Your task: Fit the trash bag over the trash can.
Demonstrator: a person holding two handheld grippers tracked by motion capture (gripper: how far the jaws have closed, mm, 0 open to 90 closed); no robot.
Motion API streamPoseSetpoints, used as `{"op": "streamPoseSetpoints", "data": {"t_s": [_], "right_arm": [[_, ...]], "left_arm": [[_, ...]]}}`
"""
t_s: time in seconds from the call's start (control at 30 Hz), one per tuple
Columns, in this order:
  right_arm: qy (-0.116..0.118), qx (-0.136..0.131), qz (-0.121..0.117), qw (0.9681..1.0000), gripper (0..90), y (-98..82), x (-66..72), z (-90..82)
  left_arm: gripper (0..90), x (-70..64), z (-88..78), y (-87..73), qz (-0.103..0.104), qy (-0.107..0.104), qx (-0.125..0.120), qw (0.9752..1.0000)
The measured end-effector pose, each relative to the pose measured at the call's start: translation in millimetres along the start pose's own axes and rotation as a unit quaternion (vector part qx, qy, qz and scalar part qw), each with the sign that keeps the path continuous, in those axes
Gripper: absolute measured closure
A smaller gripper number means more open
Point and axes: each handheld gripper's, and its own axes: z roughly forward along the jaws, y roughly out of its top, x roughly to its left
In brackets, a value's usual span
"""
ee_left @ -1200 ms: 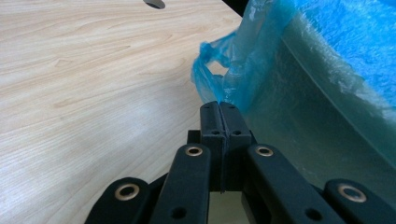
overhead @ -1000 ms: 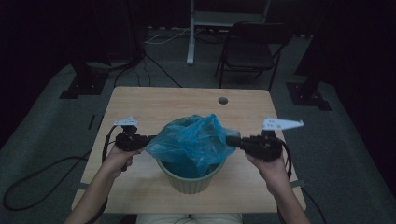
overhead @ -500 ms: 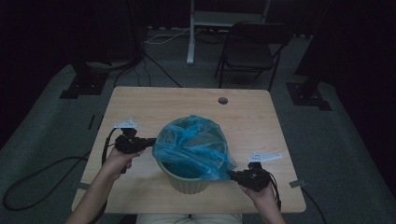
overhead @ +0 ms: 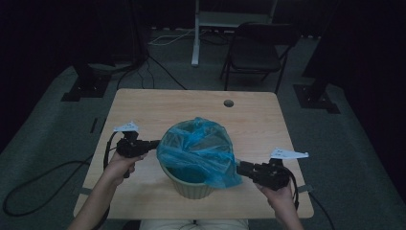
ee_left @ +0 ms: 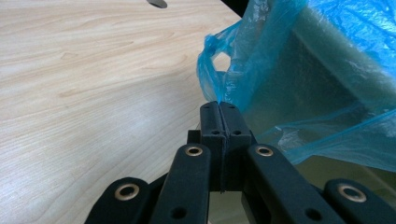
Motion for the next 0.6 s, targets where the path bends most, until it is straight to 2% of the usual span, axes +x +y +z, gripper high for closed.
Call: {"op": "streamPoseSetpoints", "data": {"t_s": [0.1, 0.17, 0.27, 0.43, 0.5, 0.53, 0.57, 0.6], "right_arm": [[0.011, -0.025, -0.034, 0.999, 54.5, 22.5, 17.3, -13.6], [0.018, -0.029, -0.054, 0.998, 50.0, 36.1, 26.4, -12.6], [0.013, -0.008, -0.081, 0.9966, 49.2, 51.9, 32.7, 1.4], [0.014, 0.043, -0.085, 0.9954, 50.0, 63.5, 25.1, 32.5], [0.014, 0.052, -0.085, 0.9949, 51.6, 64.4, 23.6, 37.0], [0.015, 0.06, -0.086, 0.9944, 54.7, 64.9, 22.9, 40.8], [0.022, 0.077, -0.087, 0.993, 75.3, 66.8, 23.2, 45.3], [0.025, 0.078, -0.088, 0.9928, 80.7, 67.2, 24.0, 45.4]], "left_arm": [[90.0, -0.5, -0.2, 1.1, 0.0, 0.0, -0.001, 1.0], [90.0, -0.6, 0.0, 1.7, -0.001, -0.002, -0.003, 1.0], [90.0, -0.7, 1.3, 2.5, -0.001, -0.003, -0.003, 1.0], [90.0, -0.9, 2.5, 4.0, 0.0, -0.005, 0.0, 1.0], [90.0, -0.6, 2.5, 4.2, -0.001, -0.006, 0.0, 1.0], [90.0, 0.2, 2.5, 4.6, -0.002, -0.007, 0.002, 1.0], [90.0, 0.5, 2.5, 4.7, -0.003, -0.006, 0.003, 1.0], [90.0, 0.8, 2.3, 4.8, -0.005, -0.008, 0.002, 1.0]]}}
